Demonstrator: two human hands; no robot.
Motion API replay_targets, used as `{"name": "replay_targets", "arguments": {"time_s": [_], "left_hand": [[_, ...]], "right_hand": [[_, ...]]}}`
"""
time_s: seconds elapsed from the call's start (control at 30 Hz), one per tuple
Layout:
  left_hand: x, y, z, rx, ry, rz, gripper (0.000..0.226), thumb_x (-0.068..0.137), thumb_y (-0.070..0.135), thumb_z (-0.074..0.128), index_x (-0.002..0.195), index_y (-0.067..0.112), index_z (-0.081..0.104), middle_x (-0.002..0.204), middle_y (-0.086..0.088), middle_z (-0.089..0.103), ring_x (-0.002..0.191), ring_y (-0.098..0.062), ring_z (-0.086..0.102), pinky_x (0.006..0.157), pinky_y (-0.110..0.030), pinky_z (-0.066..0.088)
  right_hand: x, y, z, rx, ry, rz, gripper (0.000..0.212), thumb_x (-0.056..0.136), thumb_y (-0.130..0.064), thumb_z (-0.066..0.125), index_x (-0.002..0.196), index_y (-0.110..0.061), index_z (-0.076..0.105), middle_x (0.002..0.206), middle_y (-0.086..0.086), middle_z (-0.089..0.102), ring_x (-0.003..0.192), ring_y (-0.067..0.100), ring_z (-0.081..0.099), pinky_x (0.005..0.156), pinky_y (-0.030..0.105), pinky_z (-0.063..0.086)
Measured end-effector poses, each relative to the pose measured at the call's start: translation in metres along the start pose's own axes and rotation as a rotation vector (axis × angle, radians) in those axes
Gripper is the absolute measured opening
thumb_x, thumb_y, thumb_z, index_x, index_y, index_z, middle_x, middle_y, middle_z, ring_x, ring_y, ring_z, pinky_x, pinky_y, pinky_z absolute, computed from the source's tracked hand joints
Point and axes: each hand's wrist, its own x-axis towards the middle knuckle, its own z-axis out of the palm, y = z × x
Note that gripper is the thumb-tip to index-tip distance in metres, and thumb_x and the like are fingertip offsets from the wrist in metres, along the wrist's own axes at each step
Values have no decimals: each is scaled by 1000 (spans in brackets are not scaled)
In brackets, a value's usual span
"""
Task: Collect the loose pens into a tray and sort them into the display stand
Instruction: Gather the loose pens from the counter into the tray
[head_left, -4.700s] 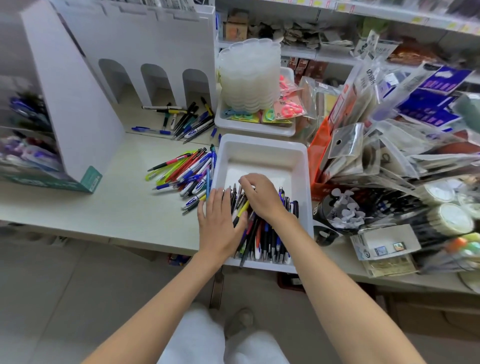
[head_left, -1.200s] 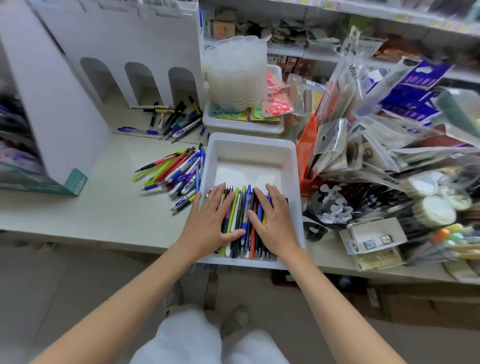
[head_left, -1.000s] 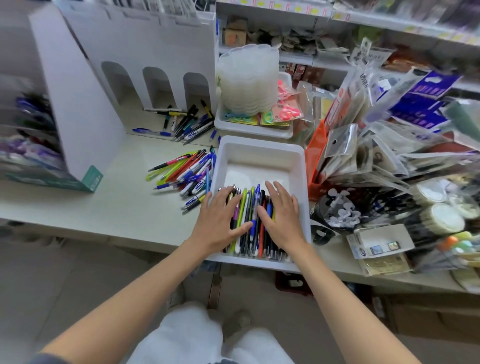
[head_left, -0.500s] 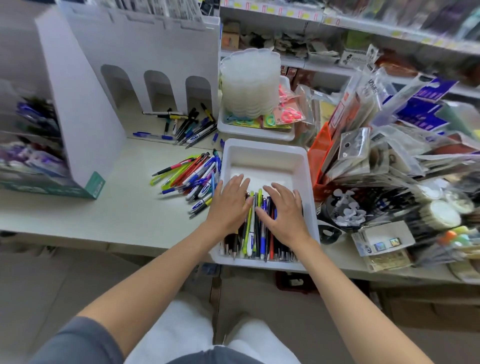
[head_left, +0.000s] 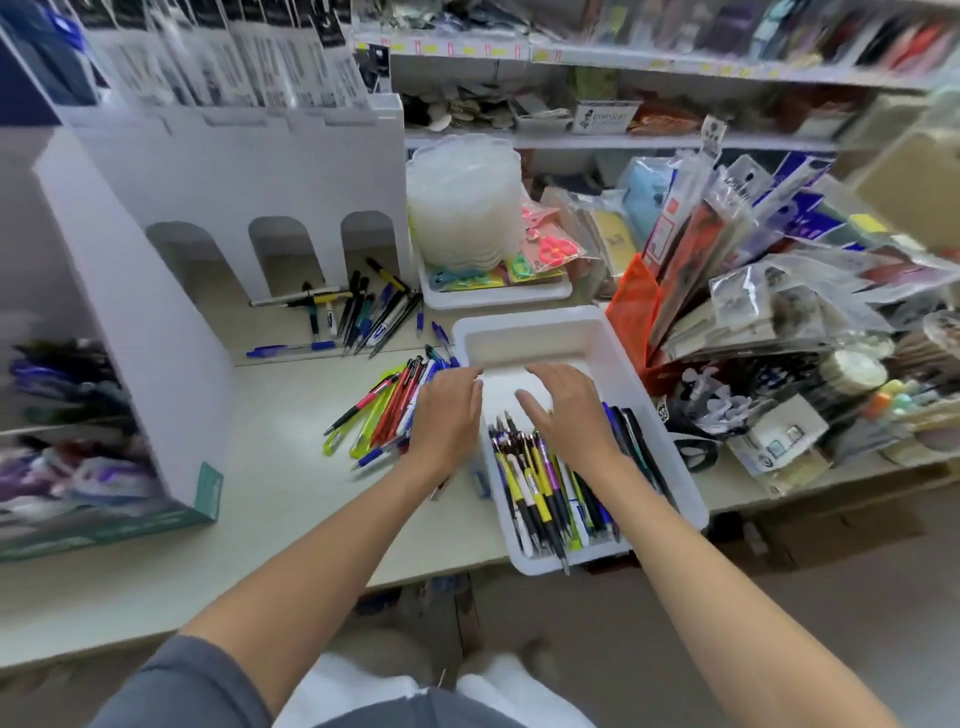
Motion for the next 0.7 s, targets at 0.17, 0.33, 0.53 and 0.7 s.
{"name": "replay_targets", "arguments": {"time_s": [0.17, 0.33, 0.53, 0.7], "left_hand": [[17, -70, -43, 51, 55, -157, 30, 104, 23, 39, 119, 13, 63, 117, -7, 65, 110, -28, 56, 95, -42, 41], [21, -113, -60, 157, -191, -506, 74, 96, 63, 41, 147, 9, 39, 150, -13, 42, 136, -31, 38, 109, -48, 34], [22, -105, -41, 221, -388, -472, 120, 68, 94, 42, 152, 10, 24, 153, -11, 31, 139, -29, 31, 109, -47, 33], [19, -104, -21, 253, -332, -428, 110, 69, 82, 62, 148, 12, 29, 148, -10, 35, 133, -29, 35, 104, -45, 37]], "right_hand": [[20, -47, 25, 62, 50, 30, 33, 99, -24, 55, 127, -7, 60, 124, 10, 64, 118, 27, 54, 103, 34, 35], [34, -85, 60, 77, 80, 15, 23, 95, -12, 57, 116, -4, 63, 107, 11, 66, 100, 29, 58, 92, 36, 42], [22, -69, 86, -36, -58, 58, 44, 96, -34, 56, 136, -14, 50, 144, 13, 43, 132, 31, 41, 112, 45, 36], [19, -65, 89, 151, -78, 190, 48, 102, -31, 50, 147, -20, 39, 158, 3, 27, 147, 15, 20, 118, 26, 19]]}}
